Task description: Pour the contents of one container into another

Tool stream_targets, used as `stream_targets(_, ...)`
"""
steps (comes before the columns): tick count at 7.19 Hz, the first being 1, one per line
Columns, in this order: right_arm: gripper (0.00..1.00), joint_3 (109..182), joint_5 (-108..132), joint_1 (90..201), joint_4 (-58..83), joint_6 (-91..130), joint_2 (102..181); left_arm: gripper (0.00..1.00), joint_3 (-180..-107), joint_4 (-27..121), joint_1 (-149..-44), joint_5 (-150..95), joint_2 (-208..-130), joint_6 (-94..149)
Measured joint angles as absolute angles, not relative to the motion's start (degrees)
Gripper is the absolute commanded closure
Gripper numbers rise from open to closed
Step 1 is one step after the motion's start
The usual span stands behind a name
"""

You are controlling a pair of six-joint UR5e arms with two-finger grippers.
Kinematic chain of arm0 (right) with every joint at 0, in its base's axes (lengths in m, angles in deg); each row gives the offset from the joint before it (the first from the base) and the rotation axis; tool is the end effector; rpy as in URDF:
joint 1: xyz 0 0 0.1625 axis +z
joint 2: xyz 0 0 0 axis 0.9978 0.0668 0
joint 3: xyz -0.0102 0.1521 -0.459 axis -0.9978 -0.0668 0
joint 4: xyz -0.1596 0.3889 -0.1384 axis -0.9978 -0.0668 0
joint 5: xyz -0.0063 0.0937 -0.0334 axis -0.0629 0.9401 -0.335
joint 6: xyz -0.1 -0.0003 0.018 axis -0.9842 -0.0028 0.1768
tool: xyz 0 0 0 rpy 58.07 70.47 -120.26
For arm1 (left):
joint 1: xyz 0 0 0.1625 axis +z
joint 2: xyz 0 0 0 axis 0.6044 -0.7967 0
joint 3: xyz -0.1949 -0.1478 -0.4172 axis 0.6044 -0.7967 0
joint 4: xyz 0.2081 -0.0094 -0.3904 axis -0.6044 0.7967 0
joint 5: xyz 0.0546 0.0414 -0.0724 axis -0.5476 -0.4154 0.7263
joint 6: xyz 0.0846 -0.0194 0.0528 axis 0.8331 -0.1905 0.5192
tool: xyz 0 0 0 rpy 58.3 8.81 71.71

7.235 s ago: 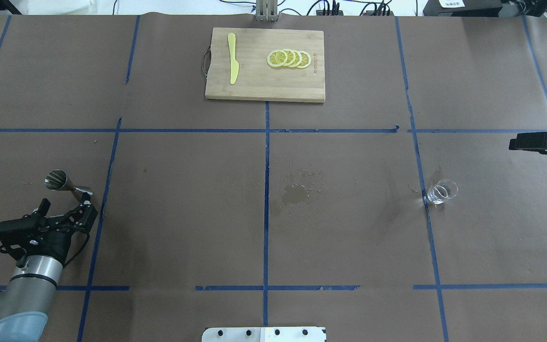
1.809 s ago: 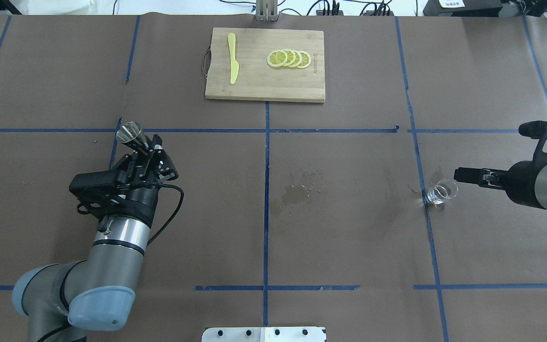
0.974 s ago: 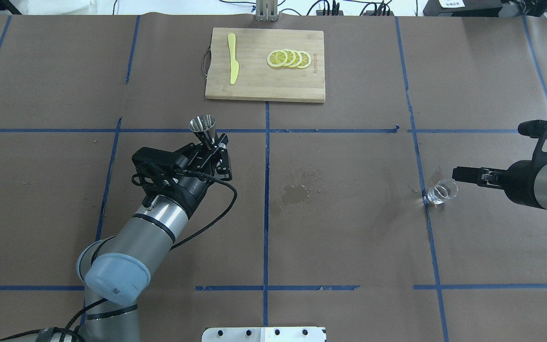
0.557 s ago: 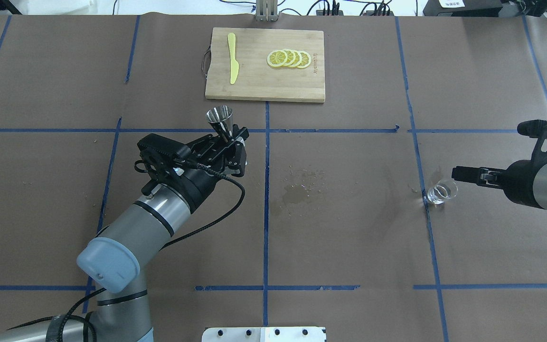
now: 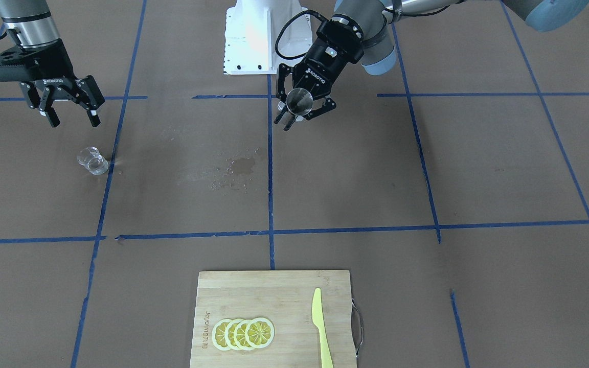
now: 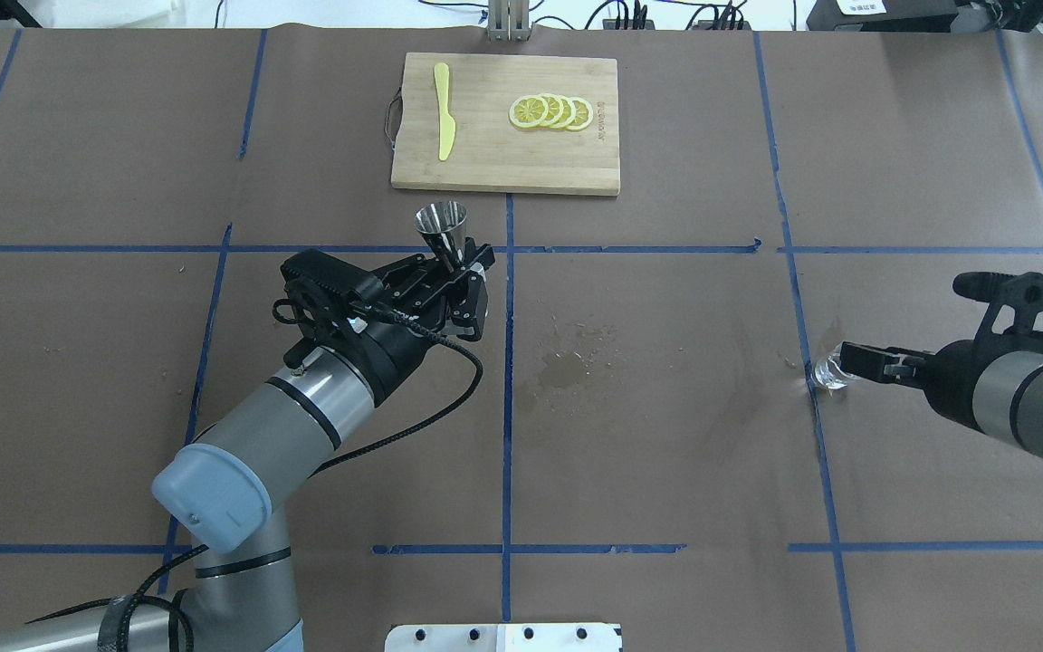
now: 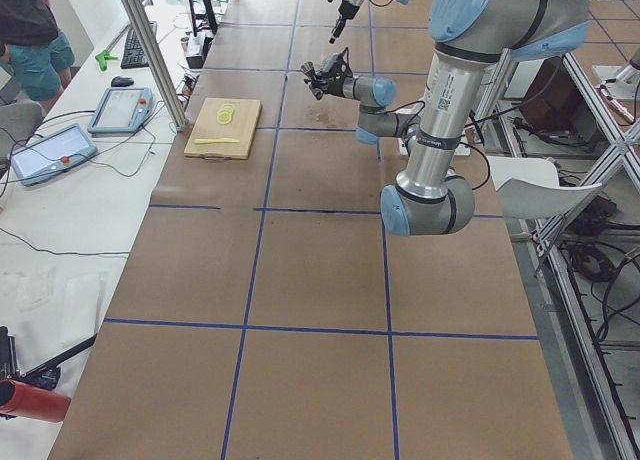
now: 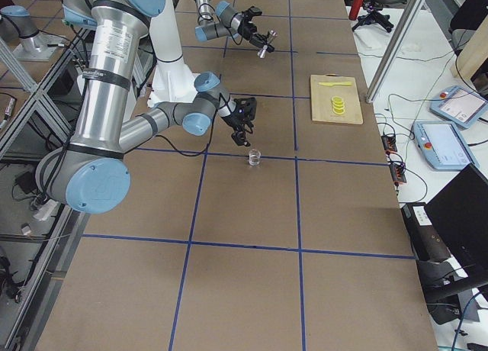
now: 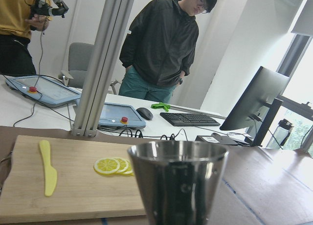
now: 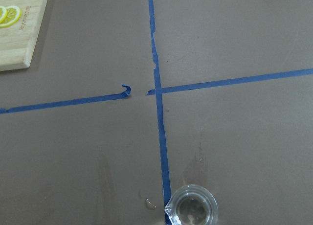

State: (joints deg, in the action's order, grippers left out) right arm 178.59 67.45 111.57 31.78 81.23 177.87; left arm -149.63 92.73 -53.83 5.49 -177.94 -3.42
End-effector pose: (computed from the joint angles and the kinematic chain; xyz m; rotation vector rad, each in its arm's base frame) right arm -0.2965 -0.3112 0.4660 0.4720 -0.8003 0.3112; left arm 0.5430 -0.3629 0.2252 1.2585 1.3086 -0.2335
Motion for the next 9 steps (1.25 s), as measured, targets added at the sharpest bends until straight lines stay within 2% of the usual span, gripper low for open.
stream_targets(3, 0.0, 177.75, 48.57, 99.61, 31.97, 84.79, 181.79, 1.0, -149.49, 92.67, -54.24, 5.92, -177.73, -1.1)
stream_targets(9, 0.0, 164.44, 27.46, 91.01, 37.94, 88.71, 179.1, 1.0, -149.02, 92.67, -53.7, 6.04, -177.26, 2.13)
